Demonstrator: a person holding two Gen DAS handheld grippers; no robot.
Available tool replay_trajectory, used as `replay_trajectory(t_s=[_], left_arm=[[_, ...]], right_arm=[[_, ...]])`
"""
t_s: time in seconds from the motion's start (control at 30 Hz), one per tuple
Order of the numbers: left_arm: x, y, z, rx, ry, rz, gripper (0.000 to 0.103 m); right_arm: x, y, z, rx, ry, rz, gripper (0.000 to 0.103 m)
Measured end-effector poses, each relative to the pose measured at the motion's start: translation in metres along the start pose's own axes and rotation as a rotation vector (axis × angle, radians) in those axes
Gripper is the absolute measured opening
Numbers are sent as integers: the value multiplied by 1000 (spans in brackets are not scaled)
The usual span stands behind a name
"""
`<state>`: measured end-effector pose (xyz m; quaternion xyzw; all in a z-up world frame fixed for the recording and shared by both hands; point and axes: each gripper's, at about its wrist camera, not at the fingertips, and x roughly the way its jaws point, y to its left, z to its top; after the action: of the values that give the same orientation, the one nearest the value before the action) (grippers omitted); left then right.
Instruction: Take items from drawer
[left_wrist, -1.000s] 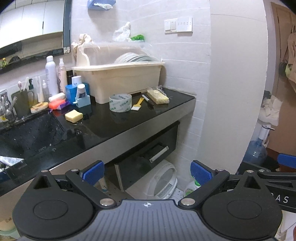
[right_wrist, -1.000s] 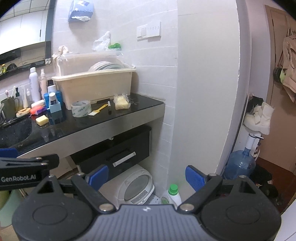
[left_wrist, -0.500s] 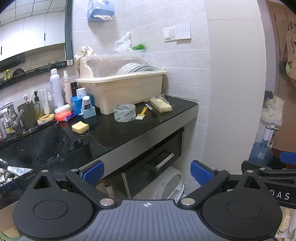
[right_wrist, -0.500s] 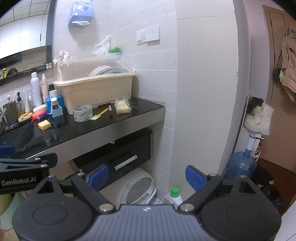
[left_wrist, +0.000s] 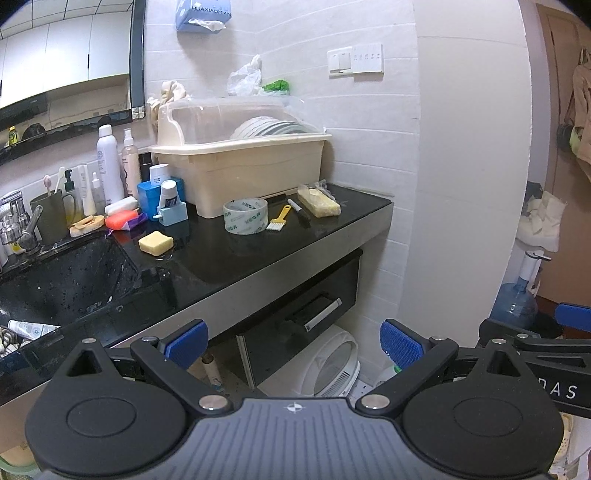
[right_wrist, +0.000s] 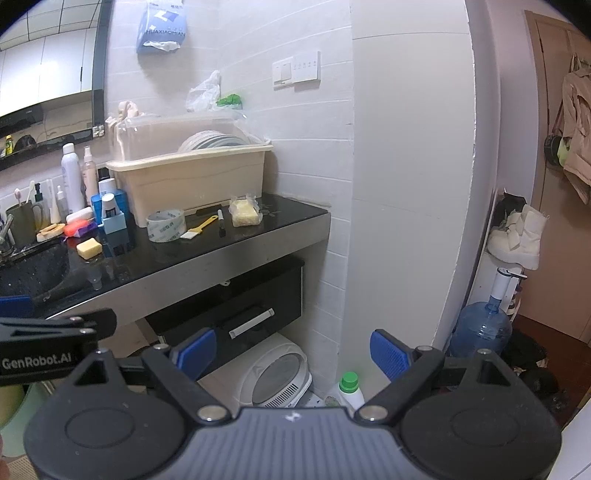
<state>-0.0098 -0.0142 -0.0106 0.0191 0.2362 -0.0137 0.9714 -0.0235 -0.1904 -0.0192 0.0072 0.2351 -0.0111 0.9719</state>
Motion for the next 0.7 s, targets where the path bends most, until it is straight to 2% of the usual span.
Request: replay_trajectory(t_s=[0.7], left_arm=[[1,3,-2,-9,15,-1,101]], right_arm=[[4,-1,-1,-6,20,5,91]])
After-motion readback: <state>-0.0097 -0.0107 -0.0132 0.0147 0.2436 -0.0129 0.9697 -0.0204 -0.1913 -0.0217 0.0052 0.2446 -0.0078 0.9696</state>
